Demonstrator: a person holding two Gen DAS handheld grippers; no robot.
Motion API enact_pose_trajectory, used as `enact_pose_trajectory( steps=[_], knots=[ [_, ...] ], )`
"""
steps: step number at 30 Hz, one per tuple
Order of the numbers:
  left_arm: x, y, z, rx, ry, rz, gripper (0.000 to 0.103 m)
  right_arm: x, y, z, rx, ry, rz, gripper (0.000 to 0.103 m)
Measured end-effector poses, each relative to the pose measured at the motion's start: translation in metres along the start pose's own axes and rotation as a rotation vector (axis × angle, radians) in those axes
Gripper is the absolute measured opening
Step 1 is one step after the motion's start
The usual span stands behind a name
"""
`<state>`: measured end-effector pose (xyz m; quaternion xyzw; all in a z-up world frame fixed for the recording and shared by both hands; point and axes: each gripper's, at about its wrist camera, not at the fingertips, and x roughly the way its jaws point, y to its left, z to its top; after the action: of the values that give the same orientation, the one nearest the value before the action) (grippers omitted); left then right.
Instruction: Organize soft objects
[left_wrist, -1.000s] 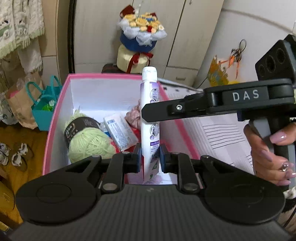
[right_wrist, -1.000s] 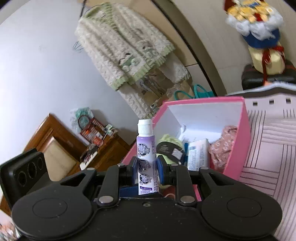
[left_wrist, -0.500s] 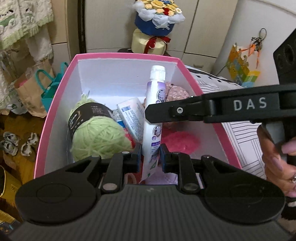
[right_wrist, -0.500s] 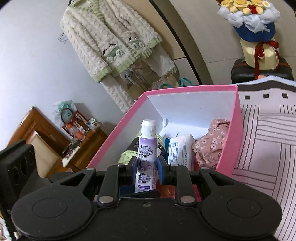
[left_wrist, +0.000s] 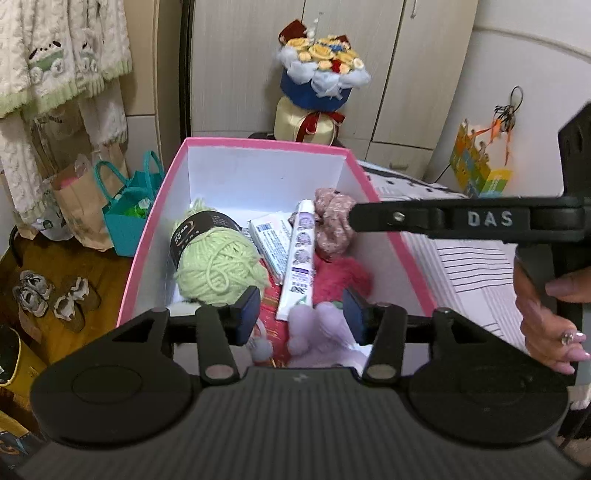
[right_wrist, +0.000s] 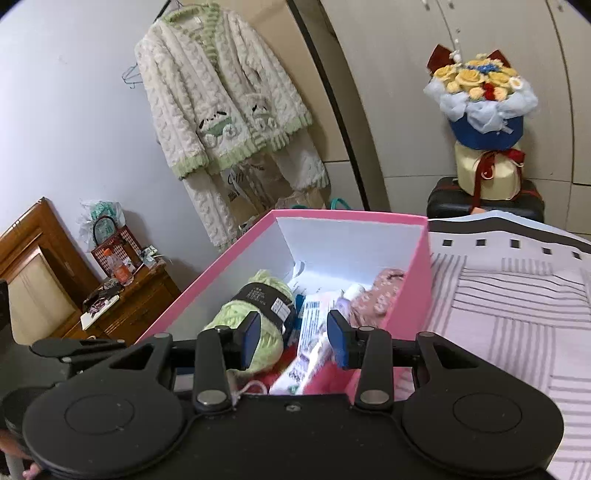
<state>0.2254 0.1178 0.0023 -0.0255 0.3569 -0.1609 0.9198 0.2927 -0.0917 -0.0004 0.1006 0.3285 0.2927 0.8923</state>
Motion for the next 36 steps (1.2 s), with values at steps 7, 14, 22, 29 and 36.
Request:
enact_pose_trajectory(
  steps=[7,14,22,29,36],
  knots=[
    [-0.035,-0.019,-0.008,0.034,-0.058,-0.012,0.053,-0.056,0.013,-0.020,-0.087,-0.059,-0.075,0.051],
    [-0.072,-0.042,-0.017,0.081,-0.128,0.004,0.077,-0.108,0.028,-0.036,-0.157,-0.108,-0.146,0.065],
    [-0.098,-0.077,-0.027,0.163,-0.141,0.045,0.103,-0.166,0.027,-0.056,-0.174,-0.216,-0.276,0.096],
    [-0.117,-0.100,-0.037,0.155,-0.194,0.070,0.103,-0.193,0.029,-0.074,-0.120,-0.254,-0.495,0.103],
    [-0.112,-0.111,-0.052,0.099,-0.225,0.078,0.103,-0.210,0.027,-0.097,-0.053,-0.226,-0.547,0.103]
  ],
)
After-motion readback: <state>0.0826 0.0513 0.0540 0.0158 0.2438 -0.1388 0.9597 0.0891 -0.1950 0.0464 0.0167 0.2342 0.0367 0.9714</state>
